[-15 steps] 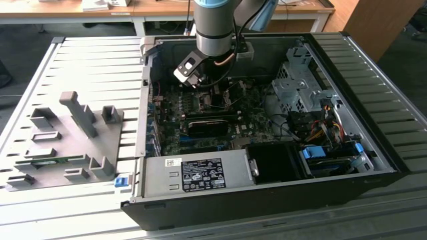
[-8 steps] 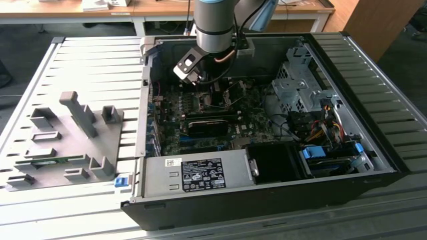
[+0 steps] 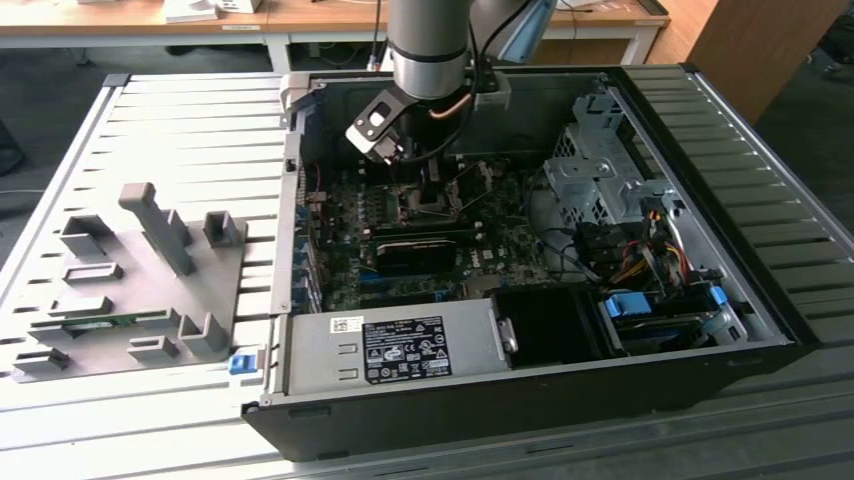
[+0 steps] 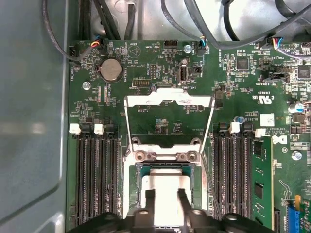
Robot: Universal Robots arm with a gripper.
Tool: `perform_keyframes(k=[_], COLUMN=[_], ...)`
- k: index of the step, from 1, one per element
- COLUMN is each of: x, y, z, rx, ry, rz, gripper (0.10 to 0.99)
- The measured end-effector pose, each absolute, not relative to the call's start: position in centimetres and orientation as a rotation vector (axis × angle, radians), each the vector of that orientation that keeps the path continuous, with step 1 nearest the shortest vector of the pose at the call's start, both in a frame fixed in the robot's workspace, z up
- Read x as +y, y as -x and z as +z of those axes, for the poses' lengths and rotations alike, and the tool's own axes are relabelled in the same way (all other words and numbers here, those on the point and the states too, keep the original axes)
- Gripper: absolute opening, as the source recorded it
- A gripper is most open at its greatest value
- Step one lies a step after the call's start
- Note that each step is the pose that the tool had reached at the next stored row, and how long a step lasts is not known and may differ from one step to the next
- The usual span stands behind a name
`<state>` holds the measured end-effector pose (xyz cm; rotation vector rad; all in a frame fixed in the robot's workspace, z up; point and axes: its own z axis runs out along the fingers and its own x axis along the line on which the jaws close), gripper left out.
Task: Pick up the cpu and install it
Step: 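Place the cpu into insertion slot, then close the cpu cover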
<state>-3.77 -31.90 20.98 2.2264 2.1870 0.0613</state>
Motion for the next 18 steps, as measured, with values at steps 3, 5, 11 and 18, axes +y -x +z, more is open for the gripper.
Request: perform_keyframes(k=[3, 5, 11, 18], x=[-31.91, -31.90, -31.91, -31.90], y=[3.76, 3.75, 3.75, 3.75], z=[21.14, 21.25, 21.51, 21.82], rx=[2.188, 2.188, 2.189, 2.189], ry=[-2.227, -2.228, -2.229, -2.229], rz=[0.060, 0.059, 0.057, 0.057], gripper=[0.227, 0.110, 0.106, 0.106])
